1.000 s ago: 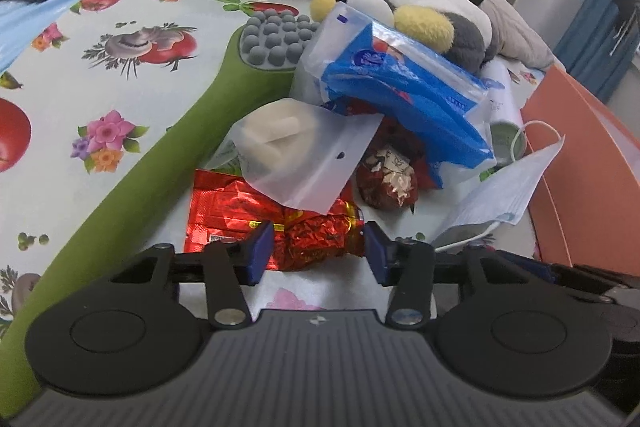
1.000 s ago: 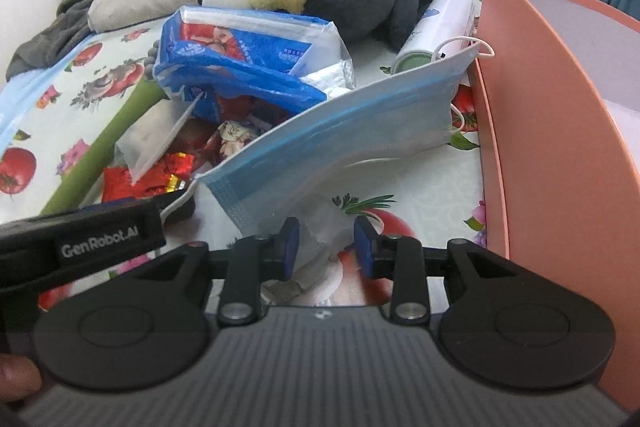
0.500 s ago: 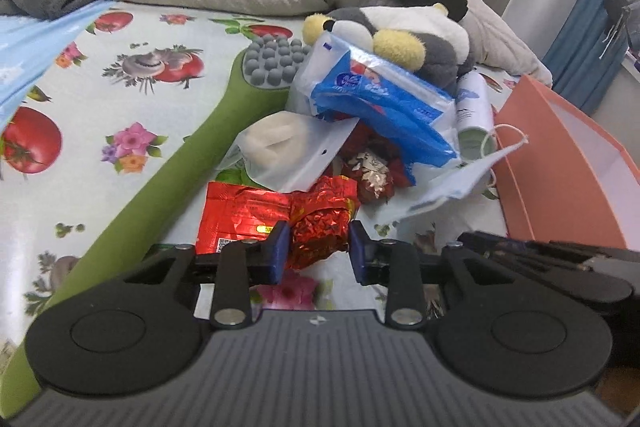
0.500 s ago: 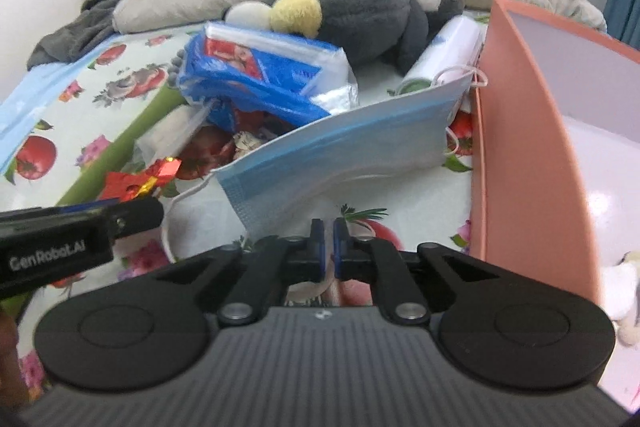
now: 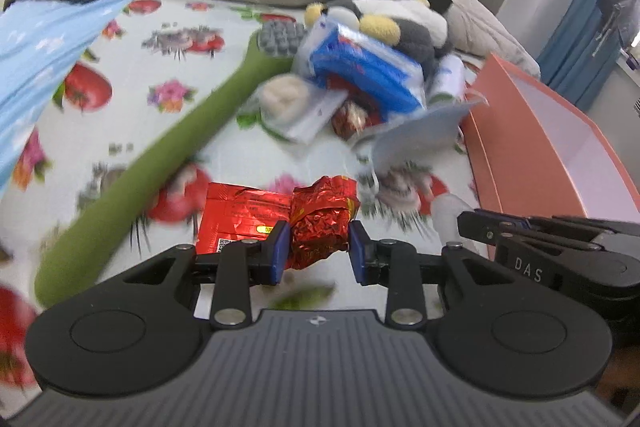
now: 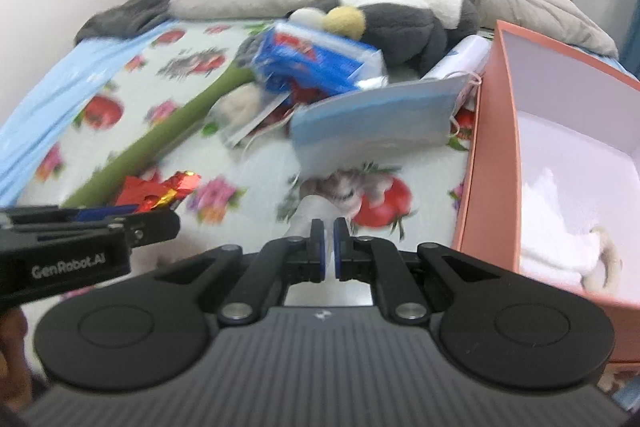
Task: Organize soft objects
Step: 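Grasp the red wrapper with the left tool while the right tool grasps the clear plastic piece, then carry the red wrapper with the left tool while the right tool carries the plastic toward the shoebox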
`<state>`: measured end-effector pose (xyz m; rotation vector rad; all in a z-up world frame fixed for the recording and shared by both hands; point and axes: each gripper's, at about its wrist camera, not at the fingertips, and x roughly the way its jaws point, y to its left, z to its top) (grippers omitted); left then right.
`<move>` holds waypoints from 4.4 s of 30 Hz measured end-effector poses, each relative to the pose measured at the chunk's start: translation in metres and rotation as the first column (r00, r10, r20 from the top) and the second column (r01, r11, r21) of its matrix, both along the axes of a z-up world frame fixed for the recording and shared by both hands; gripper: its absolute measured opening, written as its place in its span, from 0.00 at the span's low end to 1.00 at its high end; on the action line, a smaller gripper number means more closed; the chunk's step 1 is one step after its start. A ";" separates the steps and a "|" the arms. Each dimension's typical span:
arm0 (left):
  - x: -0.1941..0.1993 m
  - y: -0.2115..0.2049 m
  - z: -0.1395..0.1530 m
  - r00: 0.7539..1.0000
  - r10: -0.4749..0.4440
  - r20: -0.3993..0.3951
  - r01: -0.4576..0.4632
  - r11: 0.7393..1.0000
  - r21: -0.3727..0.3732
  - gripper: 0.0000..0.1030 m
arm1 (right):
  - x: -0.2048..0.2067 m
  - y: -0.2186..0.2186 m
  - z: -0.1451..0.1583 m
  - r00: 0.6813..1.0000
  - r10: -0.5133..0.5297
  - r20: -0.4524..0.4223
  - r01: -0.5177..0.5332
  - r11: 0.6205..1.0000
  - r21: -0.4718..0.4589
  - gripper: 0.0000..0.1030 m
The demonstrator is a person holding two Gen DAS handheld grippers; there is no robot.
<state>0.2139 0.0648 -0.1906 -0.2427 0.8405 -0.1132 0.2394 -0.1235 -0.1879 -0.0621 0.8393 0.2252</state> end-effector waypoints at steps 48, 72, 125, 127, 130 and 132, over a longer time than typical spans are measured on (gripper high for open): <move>-0.048 -0.039 -0.035 0.980 -0.168 -0.102 0.182 0.973 0.141 0.61 | -0.029 -0.045 -0.038 0.975 -0.019 -0.220 0.077 0.964 0.256 0.16; -0.066 -0.049 0.048 0.990 -0.132 0.050 0.128 0.989 0.079 0.43 | -0.061 -0.065 0.055 0.999 -0.041 -0.023 0.046 0.960 0.276 0.17; 0.039 -0.251 0.113 0.901 -0.431 0.055 0.434 0.900 -0.049 0.43 | -0.041 -0.240 0.088 0.922 -0.375 0.093 0.347 0.910 0.226 0.17; 0.055 -0.258 0.103 0.900 -0.435 0.031 0.436 0.898 -0.049 0.43 | -0.029 -0.245 0.080 0.924 -0.375 0.077 0.352 0.910 0.218 0.17; 0.076 -0.268 0.088 0.901 -0.434 0.005 0.434 0.900 -0.047 0.43 | -0.011 -0.250 0.066 0.932 -0.359 0.049 0.343 0.917 0.201 0.19; 0.089 -0.273 0.077 0.903 -0.429 -0.016 0.428 0.902 -0.051 0.43 | -0.001 -0.254 0.055 0.931 -0.365 0.032 0.352 0.915 0.196 0.19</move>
